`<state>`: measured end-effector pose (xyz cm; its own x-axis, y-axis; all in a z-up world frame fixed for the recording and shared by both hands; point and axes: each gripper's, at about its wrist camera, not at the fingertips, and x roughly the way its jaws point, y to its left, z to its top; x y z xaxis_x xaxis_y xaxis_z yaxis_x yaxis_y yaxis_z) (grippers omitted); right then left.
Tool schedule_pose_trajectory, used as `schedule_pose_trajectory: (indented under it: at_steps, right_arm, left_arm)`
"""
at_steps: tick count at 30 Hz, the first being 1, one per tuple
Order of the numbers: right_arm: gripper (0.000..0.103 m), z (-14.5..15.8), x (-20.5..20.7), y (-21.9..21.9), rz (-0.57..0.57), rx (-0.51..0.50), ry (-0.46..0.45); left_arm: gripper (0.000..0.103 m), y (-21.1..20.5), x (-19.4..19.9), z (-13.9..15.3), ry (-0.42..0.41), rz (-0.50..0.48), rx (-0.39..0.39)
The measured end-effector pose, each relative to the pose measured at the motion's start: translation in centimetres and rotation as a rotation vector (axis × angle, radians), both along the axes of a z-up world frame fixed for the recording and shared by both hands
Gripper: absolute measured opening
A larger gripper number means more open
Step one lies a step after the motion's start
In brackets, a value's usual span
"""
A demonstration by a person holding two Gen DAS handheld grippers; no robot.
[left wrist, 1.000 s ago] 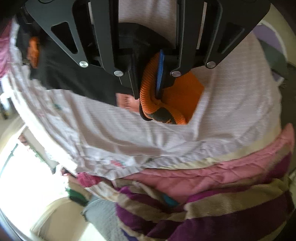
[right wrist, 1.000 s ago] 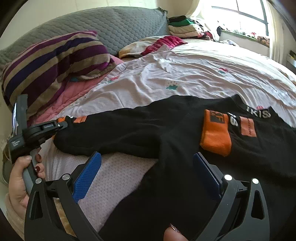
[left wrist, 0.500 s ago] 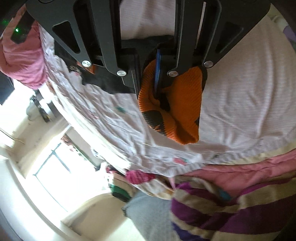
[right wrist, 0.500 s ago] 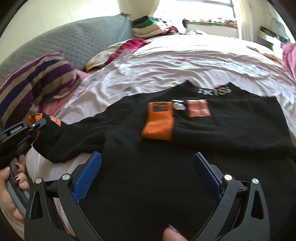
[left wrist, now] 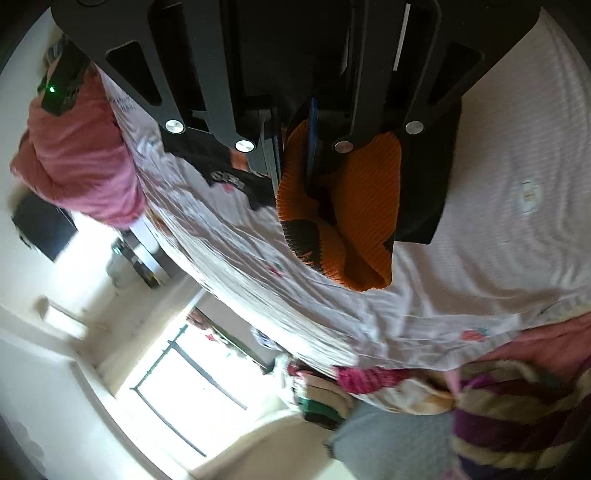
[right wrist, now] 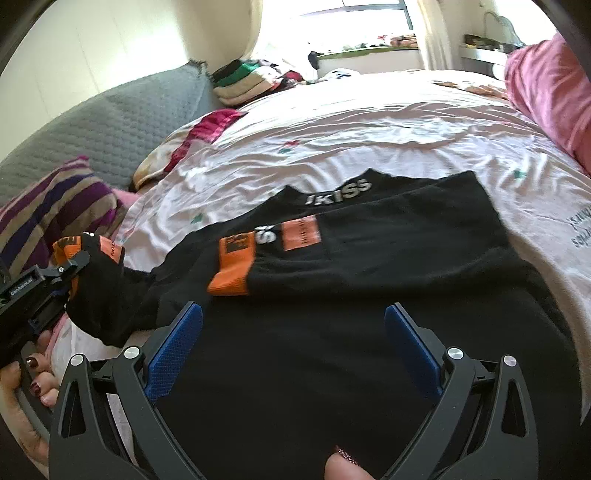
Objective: Fold small clothes
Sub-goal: 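Grasp the other orange cuff with the left tool and lift it, then fold the sleeve across the shirt body and open the left tool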
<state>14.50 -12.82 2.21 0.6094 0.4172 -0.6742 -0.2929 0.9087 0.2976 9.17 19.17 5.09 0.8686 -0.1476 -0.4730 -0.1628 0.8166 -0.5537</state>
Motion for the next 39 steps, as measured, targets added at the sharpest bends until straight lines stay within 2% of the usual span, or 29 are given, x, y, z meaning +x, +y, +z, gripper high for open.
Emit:
schedule_pose_trajectory:
  at_steps: [11,16,25,28,30,33,36,39]
  right_arm:
    - [0.098,0.7,0.5,-6.3,-0.142,0.018,0.000]
    - [0.098,0.6,0.6,-8.8,-0.200,0.031,0.007]
    - [0.098,-0.1,0.9,-11.4,-0.279,0.042,0.020]
    - [0.098,-0.9,1.1,-11.5,-0.289,0.065,0.046]
    - [0.098,-1.4,1.3,-11.2,-0.286,0.077,0.063]
    - [0.098,-2.1,1.5,-10.8,-0.283,0.084,0.086]
    - [0.098,-2.7,1.6,-9.7,-0.254,0.082,0.113]
    - [0.098,-3.2,1.5,-8.1,-0.216,0.063,0.126]
  left_arm:
    - [0.005,-7.1,4.2,1.2,0.012,-0.220,0.058]
    - [0.005,-9.6,6.0,0.5,0.046,-0.315,0.071]
    - [0.008,-13.4,6.8,-2.1,0.087,-0.458,0.097]
    - [0.022,-14.2,6.6,-2.9,0.100,-0.508,0.086]
    - [0.034,-14.2,6.3,-2.7,0.081,-0.530,0.074]
    - [0.043,-14.0,5.9,-2.0,0.046,-0.536,0.085]
    - [0.051,-13.0,5.7,-1.4,0.025,-0.504,0.110]
    - [0.056,-11.6,6.2,-1.3,0.043,-0.394,0.216]
